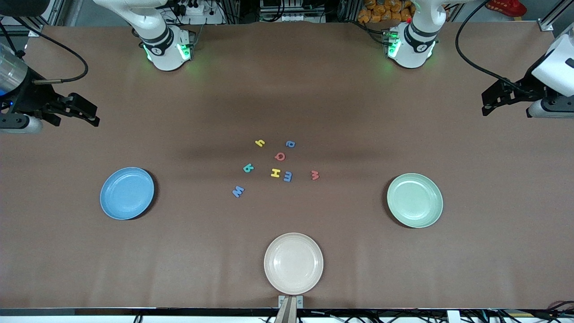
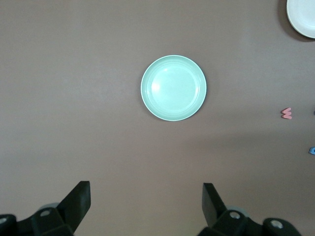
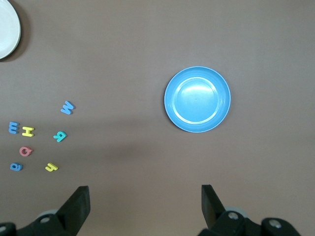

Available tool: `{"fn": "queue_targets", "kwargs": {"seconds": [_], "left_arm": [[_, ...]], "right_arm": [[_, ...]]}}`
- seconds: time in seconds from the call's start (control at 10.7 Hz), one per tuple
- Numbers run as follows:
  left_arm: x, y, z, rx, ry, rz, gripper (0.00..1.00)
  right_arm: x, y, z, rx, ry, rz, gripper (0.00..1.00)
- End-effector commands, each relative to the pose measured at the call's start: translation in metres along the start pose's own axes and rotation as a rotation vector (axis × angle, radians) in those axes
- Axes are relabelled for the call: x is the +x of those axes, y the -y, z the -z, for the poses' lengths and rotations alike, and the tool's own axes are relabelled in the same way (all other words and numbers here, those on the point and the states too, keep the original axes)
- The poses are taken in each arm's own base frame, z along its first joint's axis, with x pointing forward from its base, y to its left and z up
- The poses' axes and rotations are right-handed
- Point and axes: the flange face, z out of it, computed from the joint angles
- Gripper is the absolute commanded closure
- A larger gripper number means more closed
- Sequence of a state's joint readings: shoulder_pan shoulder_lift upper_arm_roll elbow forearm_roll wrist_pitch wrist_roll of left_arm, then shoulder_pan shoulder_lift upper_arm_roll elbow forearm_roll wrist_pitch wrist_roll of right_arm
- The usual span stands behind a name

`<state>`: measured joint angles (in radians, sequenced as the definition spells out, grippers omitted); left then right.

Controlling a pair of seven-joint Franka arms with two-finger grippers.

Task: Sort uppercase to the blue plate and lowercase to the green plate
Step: 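Move the left gripper toward the letters while the right gripper moves out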

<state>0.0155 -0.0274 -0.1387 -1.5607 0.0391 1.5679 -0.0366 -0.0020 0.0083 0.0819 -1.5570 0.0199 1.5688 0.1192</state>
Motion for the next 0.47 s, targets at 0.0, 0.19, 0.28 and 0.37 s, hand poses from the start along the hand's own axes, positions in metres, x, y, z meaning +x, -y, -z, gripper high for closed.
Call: {"fn": "queue_targets", "kwargs": {"seconds": [0.0, 0.19, 0.28, 0.37], "left_arm": [[-0.001, 0.002, 0.003, 0.006, -0.002, -0.016, 0.00], [0.000, 0.000, 0.000, 0.005, 0.004, -0.021, 0.00], [0.004, -0.003, -0.009, 0.002, 0.020, -0.014, 0.00], [0.010, -0.012, -0.026, -0.014, 0.051, -0.019, 0.00]], "right_arm": [[-0.002, 0.001, 0.003, -0.007, 0.001, -0.016, 0.00], [-0.002, 0.000, 0.003, -0.007, 0.001, -0.017, 0.00], [-0.002, 0.001, 0.003, -0.007, 0.001, -0.016, 0.00], [-0.002, 0.001, 0.003, -0.006, 0.000, -0.016, 0.00]]}}
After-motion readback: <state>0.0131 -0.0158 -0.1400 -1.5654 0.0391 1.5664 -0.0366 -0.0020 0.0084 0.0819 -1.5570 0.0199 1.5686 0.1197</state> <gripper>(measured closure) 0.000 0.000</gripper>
